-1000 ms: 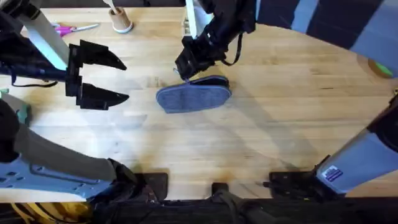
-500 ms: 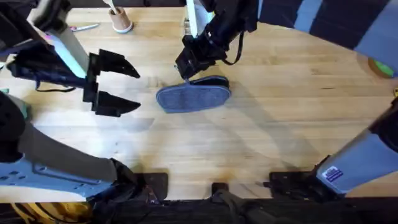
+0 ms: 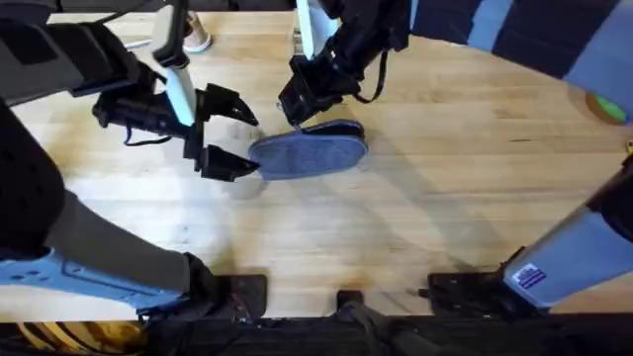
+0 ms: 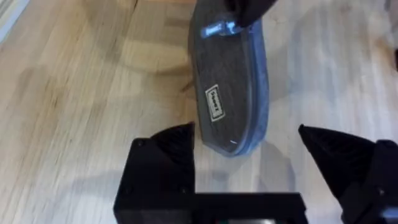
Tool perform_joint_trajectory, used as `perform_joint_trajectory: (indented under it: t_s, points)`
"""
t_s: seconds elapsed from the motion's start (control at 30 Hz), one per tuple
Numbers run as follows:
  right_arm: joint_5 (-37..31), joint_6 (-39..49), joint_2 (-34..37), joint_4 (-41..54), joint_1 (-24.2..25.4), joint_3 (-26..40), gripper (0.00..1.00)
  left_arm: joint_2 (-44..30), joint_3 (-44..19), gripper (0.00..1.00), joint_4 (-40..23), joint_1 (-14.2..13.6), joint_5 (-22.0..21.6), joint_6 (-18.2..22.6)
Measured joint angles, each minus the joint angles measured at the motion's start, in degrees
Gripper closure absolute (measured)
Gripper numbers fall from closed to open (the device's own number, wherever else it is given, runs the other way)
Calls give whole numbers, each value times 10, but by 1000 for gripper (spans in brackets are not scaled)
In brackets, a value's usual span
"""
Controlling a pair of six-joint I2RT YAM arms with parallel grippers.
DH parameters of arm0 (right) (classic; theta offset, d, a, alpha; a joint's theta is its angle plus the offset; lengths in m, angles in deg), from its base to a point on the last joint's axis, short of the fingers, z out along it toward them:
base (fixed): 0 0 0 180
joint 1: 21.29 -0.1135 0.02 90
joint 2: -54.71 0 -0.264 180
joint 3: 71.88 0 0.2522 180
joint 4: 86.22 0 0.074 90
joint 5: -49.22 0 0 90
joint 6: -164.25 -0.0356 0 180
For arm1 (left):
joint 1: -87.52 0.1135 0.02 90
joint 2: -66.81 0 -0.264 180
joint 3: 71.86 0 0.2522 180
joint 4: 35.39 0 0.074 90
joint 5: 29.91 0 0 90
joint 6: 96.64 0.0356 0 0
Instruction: Unzip the bag, pick up the pens from the table one at a time and place them inside, then zip the bag closed.
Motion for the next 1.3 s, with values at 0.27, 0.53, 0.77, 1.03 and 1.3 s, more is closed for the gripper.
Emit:
perform_joint_trajectory:
  t_s: [0.27,0.53,0.77,1.03,1.3]
  points:
    - [0,1,0,0,0,0,971,0,1,468,50,-53,8,-100]
    - [-15,1,0,3,10,2,971,0,2,955,49,-59,6,-138]
    - [-39,1,0,39,40,3,968,0,2,961,50,-59,7,-145]
    - [-75,1,0,102,148,3,967,0,2,960,50,-60,12,-150]
    - [-96,3,0,99,220,2,966,0,2,958,51,-67,16,-151]
